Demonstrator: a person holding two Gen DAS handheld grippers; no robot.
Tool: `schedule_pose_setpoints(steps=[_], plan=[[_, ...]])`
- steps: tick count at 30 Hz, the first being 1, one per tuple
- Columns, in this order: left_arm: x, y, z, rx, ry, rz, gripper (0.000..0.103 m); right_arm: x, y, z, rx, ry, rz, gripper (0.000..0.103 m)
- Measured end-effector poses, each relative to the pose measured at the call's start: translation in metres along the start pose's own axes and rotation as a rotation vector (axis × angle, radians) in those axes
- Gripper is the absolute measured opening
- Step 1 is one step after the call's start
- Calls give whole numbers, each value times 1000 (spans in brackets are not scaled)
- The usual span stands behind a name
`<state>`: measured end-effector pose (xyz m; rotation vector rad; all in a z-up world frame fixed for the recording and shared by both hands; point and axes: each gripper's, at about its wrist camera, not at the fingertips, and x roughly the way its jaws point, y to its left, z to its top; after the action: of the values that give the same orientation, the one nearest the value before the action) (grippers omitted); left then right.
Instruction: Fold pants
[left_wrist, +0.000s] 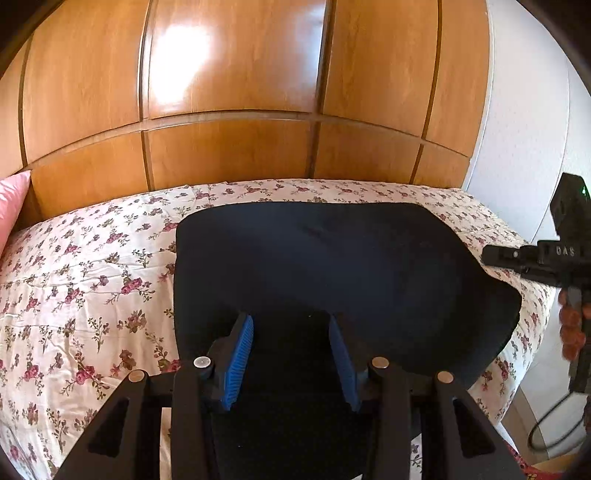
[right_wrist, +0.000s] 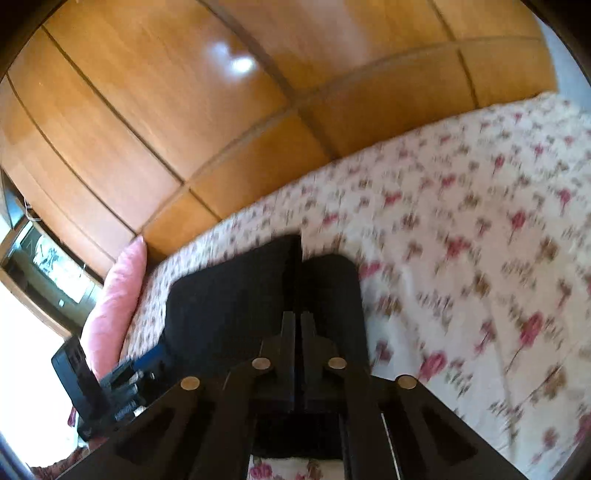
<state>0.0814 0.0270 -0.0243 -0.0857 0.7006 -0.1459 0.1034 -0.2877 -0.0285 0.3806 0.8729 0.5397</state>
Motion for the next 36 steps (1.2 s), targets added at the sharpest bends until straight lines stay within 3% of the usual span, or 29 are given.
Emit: schedule_pose_setpoints(steps=[1,3,6,8,10,11,15,18,22,28,32,36], plan=[[-1,-1,-1,3,1,2,43,6,1,-3,4,14,16,45],[-2,-2,-1,9,0,6,43,17,4,-9,17,40,23,73],[-2,-3,-2,12,0,10,43,35,9,-12,7,54,12,73],[-2,-3,-2,14,0,14,43,41,11,-13,-5,57,8,67],[-2,-3,-2,15,1,17,43,47,15,-13,-18,67,16,38],[-2,-3,-2,14,2,23,43,51,18,-13,-23,91,36,30],[-6,-1,1,-7,-3,10,43,47,31,-10,-99,69,-1,17],[-16,-4,6,-1,-38,-8,43,22,40,3,-130,-6,4,15],[-11,-13,6,40,-16,-7,43,-2,49,17,-176,-63,4,15],[-1,-7,-7,31,19,19,44,33,19,-4,-71,36,0,15],[-3,-6,-16,39,9,18,44,41,2,-9,38,42,55,15],[-8,-5,-27,45,-11,18,44,39,8,-9,10,41,51,16]])
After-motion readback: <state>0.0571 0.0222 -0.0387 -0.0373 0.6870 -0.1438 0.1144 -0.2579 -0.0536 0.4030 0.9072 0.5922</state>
